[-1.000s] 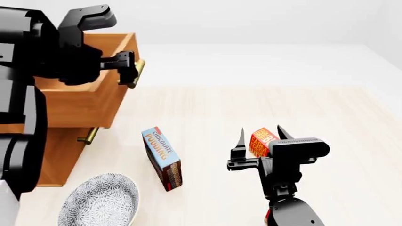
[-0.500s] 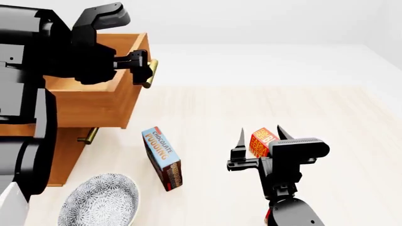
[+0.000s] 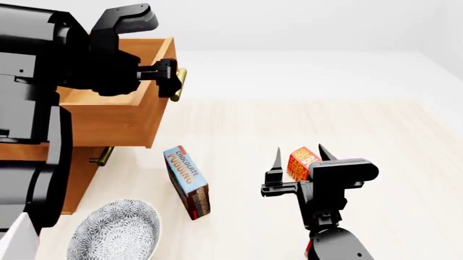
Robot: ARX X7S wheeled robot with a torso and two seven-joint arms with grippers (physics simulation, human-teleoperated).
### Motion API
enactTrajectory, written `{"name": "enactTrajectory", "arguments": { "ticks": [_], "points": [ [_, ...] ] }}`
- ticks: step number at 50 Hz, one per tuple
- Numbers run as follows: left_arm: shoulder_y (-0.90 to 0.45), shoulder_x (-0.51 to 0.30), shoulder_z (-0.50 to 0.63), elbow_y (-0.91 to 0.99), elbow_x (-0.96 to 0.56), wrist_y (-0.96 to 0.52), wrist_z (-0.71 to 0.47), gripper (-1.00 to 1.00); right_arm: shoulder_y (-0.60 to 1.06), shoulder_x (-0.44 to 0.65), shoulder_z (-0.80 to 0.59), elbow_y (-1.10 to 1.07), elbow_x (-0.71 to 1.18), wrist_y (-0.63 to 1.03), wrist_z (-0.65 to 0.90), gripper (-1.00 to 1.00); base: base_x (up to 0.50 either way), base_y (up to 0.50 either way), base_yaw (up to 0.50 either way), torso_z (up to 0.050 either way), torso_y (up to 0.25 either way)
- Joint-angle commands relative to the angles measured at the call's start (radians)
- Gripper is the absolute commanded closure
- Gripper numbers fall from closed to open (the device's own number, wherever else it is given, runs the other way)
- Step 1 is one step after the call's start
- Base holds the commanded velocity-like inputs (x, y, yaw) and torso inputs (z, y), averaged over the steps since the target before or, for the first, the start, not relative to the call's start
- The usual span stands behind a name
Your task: Put the butter at the front in the top drawer of the cabinet and close it.
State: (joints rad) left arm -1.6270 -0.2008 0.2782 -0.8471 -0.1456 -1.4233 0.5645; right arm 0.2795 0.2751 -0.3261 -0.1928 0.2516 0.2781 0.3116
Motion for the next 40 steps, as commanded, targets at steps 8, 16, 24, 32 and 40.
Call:
{"name": "enactTrajectory", "arguments": {
  "ticks": [8, 16, 24, 32, 40],
  "points": [
    [-0.003, 0.019, -0.042, 0.091, -0.097, -0.056, 0.027, -1.00, 0.002, 0.005, -0.005, -0.002, 0.007, 0.000, 0.005, -1.00, 0.00, 0.00, 0.00, 0.000, 0.003],
    [-0.012, 0.013, -0.040, 0.134, -0.097, -0.070, 0.011, -1.00, 0.002, 0.008, -0.005, -0.006, 0.011, 0.001, 0.009, -1.00, 0.00, 0.00, 0.00, 0.000, 0.001],
    [-0.029, 0.009, -0.066, 0.157, -0.106, -0.085, -0.002, -1.00, 0.006, 0.009, -0.006, -0.006, 0.013, 0.003, 0.012, -1.00, 0.00, 0.00, 0.00, 0.000, 0.001],
    [-0.026, -0.002, -0.086, 0.205, -0.117, -0.106, -0.017, -1.00, 0.009, 0.010, -0.008, -0.005, 0.015, 0.003, 0.015, -1.00, 0.00, 0.00, 0.00, 0.000, 0.001],
    [0.040, -0.022, -0.148, 0.382, -0.125, -0.108, -0.073, -1.00, 0.008, 0.013, -0.010, -0.006, 0.016, 0.000, 0.017, -1.00, 0.00, 0.00, 0.00, 0.000, 0.000]
  ]
}}
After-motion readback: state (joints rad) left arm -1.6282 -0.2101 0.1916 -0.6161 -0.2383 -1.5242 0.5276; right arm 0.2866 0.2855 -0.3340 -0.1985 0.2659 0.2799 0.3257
